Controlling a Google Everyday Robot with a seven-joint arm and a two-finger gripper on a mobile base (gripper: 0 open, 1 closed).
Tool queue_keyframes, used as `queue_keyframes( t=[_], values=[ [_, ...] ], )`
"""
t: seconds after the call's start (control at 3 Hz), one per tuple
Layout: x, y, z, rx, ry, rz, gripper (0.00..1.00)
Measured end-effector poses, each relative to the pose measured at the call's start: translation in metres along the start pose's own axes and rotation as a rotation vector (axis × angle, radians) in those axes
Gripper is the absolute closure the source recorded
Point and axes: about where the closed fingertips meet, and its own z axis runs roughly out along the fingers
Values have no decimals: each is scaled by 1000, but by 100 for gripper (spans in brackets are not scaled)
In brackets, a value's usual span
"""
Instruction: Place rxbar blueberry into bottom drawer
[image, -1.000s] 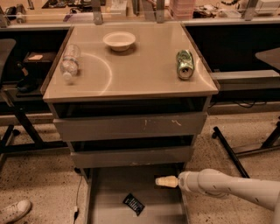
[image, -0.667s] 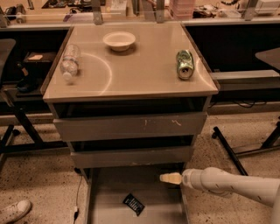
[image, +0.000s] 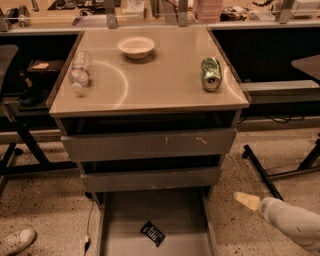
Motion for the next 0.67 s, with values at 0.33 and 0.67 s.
queue_keyframes(
  t=[0.33,0.67],
  values=[
    [-11,-16,-34,58,-66,7,0],
    [-11,-15,-33,56,-66,3,0]
  ],
)
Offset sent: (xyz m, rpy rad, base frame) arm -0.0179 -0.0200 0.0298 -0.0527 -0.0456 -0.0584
